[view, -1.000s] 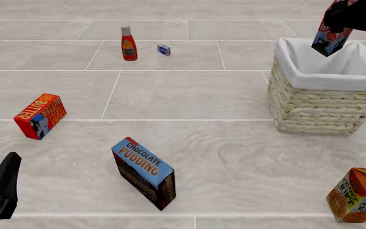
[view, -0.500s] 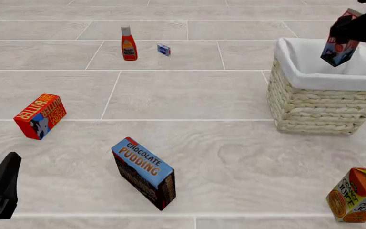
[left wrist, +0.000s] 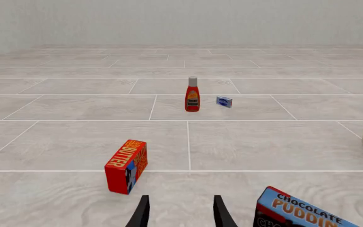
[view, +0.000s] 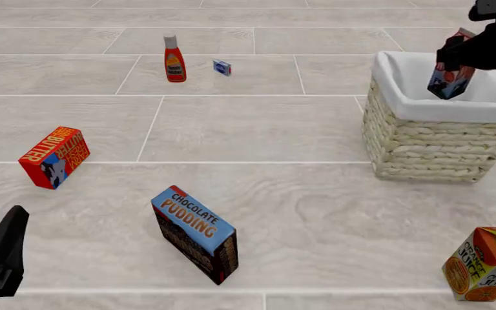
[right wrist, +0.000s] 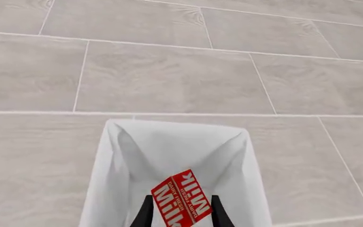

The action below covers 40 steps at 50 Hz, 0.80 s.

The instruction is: Pick the milk and place it in the basket.

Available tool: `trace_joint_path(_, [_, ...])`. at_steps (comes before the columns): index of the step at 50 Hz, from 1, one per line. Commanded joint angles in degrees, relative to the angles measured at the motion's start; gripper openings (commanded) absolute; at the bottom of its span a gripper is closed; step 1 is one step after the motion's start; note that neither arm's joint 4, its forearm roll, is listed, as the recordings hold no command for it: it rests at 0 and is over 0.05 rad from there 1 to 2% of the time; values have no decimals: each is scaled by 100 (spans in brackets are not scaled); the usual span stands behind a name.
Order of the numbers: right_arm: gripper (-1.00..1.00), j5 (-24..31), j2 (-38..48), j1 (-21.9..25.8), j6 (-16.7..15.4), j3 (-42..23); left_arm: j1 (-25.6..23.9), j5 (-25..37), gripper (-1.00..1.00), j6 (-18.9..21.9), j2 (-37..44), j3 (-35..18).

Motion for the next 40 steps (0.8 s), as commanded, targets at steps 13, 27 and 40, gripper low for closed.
trace_joint_path(13, [-100,-51,350,-9,135,-229,-1,0,100,1,0,0])
trace_joint_path(27, [-100,-85,405,-17,163,-224,-1,0,100,0,1,0])
trace_joint_path(40, [100,-109,431,-25,178,-210,0,0,100,0,-1,0])
